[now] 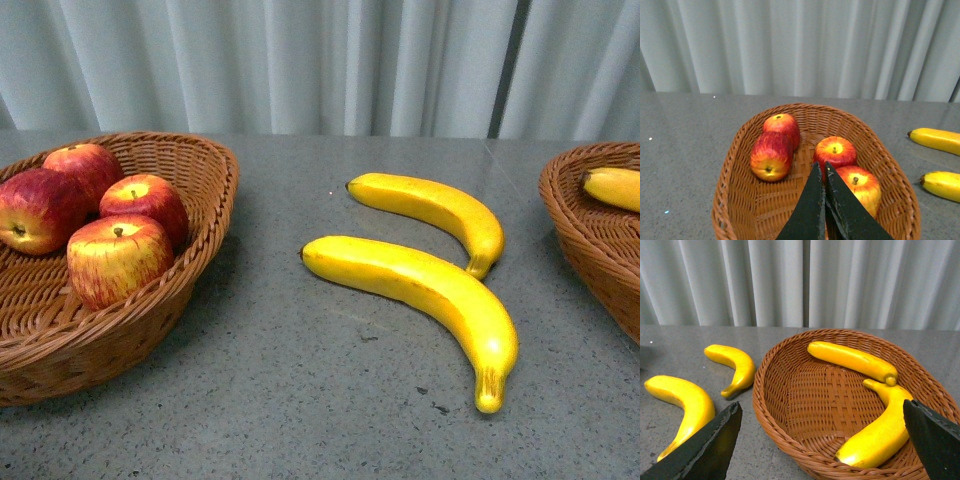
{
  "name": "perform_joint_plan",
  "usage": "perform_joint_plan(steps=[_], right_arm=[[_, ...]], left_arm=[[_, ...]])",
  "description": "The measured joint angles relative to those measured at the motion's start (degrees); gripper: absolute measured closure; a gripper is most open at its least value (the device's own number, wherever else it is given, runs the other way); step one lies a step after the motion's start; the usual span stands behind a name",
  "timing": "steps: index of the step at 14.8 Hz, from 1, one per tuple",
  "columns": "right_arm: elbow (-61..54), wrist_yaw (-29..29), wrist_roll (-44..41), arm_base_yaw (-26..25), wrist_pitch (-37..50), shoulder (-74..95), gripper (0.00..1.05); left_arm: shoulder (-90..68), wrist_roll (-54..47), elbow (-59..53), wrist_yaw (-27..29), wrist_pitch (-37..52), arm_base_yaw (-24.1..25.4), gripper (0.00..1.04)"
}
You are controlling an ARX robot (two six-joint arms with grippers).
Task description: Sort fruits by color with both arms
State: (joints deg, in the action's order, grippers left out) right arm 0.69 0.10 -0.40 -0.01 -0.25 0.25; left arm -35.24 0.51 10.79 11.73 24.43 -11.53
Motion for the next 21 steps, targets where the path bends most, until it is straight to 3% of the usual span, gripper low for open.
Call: perform_joint_plan(steps=[5, 6, 7, 19, 20, 21], right_arm=[[0.0, 0.0, 0.0, 0.0, 0.0, 0.0, 0.07], [0.0, 0.0, 0.0, 0.0, 0.0, 0.0, 0.07], [0.0, -0.1, 0.0, 0.0, 0.0, 0.0, 0.07], [0.0, -0.1, 0.0, 0.0, 0.0, 0.0, 0.07], [0.0, -0.1, 0.0, 0.0, 0.0, 0.0, 0.07], [0.0, -0.1, 0.0, 0.0, 0.0, 0.0, 0.07]], left_arm=[[8.7, -0.1, -5.5, -6.0, -3.5, 5.9, 1.03], [10.6, -0.1, -6.4, -10.5, -4.4, 10.4, 1.03], [11.9, -0.1, -6.9, -10.8, -5.3, 12.0, 1.03], [25.6, -0.4, -10.1, -11.7, -14.8, 11.5, 1.03], [31.4, -0.4, -10.0, -11.9, -23.8, 11.5, 1.03], [34.8, -0.5, -10.0, -11.7, -24.2, 11.5, 1.03]])
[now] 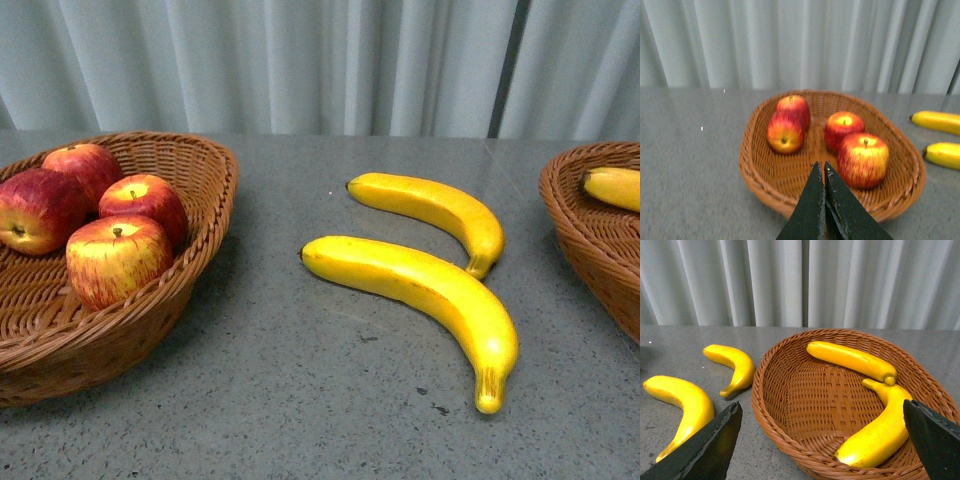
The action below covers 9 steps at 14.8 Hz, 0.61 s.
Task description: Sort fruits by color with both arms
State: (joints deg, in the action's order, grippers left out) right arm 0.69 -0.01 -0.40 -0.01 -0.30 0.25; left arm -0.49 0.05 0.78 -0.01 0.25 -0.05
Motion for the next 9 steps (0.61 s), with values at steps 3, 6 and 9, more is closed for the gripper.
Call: perform_joint_plan(steps=[3, 6, 9], right_arm=[[0.0, 0.0, 0.0, 0.0, 0.0, 0.0, 0.07], [0.0, 0.0, 0.0, 0.0, 0.0, 0.0, 0.07], [0.0, 0.0, 0.0, 0.0, 0.0, 0.0, 0.07]], left_arm=[[-0.1, 0.0, 0.0, 0.0, -0.3, 0.0, 1.03], [-0.1, 0.0, 0.0, 0.0, -0.5, 0.0, 0.82], [-0.1, 0.0, 0.0, 0.0, -0.4, 0.0, 0.44]])
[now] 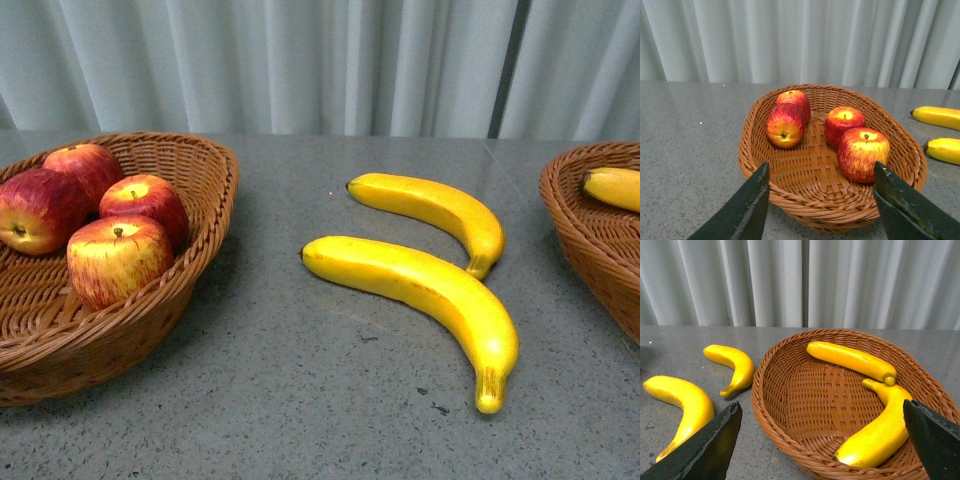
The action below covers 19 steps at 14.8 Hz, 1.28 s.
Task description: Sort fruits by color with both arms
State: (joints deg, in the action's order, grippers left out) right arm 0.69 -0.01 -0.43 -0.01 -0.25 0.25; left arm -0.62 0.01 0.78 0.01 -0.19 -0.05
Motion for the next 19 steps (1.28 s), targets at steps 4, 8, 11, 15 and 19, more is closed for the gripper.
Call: perform_joint_plan(steps=[4, 8, 11, 15, 19], right_arm=[[10.4, -12.8, 13.8, 7.4, 17.7, 26.3, 0.07], [33.8, -6.9, 7.5, 17.8, 33.0, 65.7, 0.07], [49.6, -5.0, 0.1, 23.3, 24.3, 87.3, 0.07], [58.2, -1.2, -5.7, 28.5, 12.8, 98.4, 0.07], [59.8, 0.3, -11.1, 29.9, 6.8, 101.8, 0.07]], left_arm=[[0.0, 0.0, 0.0, 0.0, 0.0, 0.0, 0.06], [0.0, 0.0, 0.0, 0.0, 0.0, 0.0, 0.07], [0.0, 0.0, 0.0, 0.0, 0.0, 0.0, 0.07], [0.0, 0.0, 0.0, 0.0, 0.0, 0.0, 0.07], [0.0, 0.0, 0.0, 0.0, 0.0, 0.0, 0.07]])
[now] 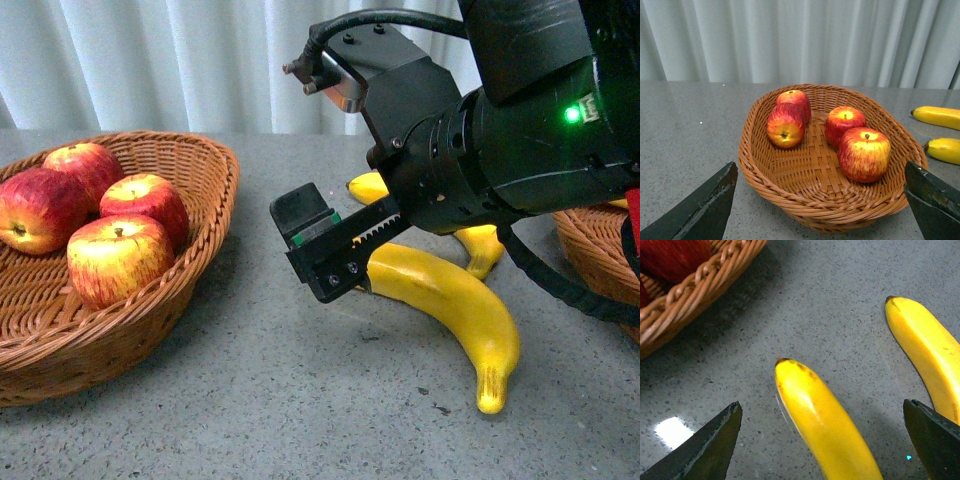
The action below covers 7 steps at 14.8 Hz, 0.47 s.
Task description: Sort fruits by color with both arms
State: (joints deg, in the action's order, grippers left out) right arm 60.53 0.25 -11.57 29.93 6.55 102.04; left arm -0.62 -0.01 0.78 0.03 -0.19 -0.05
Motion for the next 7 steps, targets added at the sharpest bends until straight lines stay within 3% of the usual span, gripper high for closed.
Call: perform_joint_plan(steps=[7], right_arm=[[2.4, -0.4, -4.6, -1.8, -4.6, 2.7, 0.07]], left_arm=[[0.0, 0.0, 0.0, 0.0, 0.0, 0.0, 0.07]])
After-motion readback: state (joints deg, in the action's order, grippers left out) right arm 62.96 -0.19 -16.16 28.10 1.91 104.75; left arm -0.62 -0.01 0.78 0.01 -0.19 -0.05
